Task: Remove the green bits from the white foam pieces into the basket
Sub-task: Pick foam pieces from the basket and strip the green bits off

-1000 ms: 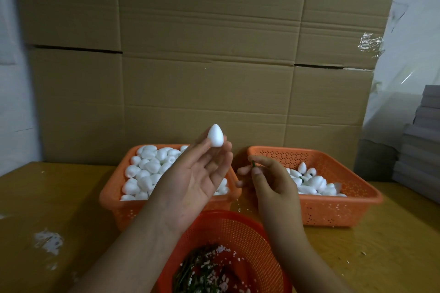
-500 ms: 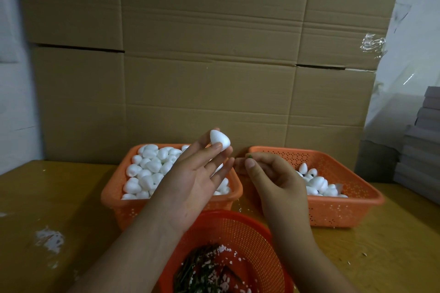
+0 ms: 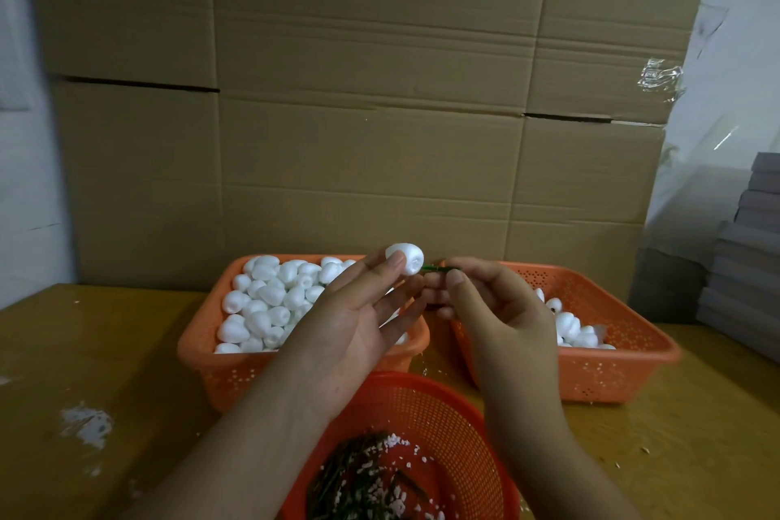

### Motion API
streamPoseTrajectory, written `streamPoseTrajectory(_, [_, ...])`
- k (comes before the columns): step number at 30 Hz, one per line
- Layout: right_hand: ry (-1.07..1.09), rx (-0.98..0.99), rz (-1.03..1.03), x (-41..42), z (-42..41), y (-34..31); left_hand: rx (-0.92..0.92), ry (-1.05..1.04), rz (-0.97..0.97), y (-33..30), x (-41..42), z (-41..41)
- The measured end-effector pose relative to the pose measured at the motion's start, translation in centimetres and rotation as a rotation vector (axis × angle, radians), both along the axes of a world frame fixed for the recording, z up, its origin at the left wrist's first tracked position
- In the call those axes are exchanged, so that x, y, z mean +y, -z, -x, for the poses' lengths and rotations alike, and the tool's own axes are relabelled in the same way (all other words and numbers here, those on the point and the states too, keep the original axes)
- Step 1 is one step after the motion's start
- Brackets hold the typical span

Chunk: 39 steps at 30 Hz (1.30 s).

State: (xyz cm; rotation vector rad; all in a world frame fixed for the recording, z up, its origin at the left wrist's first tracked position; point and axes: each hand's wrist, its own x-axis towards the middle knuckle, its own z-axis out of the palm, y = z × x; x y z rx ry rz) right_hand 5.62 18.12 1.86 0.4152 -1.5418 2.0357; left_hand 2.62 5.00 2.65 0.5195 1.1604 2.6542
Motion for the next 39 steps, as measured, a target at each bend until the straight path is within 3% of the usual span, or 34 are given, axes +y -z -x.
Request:
streamPoseTrajectory(16, [0.239,0.087,-0.202,-0.1,-0.2,0.1,0.003,-0.004,0.077,0.5,0.8,-0.4])
streamPoseTrajectory(25, [0.315,0.074,-0.32,0.2,0.1,0.2,0.132,-0.244,0.25,0.9,0.9,-0.6])
streamPoseTrajectory(33, [0.23,-0.027,-0.275,0.3,0.3,0.6,0.233,-0.323,0.455,0.8,0.5,-0.5])
streamPoseTrajectory(39, [0.124,-0.174,-0.111,0.7,0.9,0.9,0.293,-0.368,0.516,1.1,0.3,-0.2])
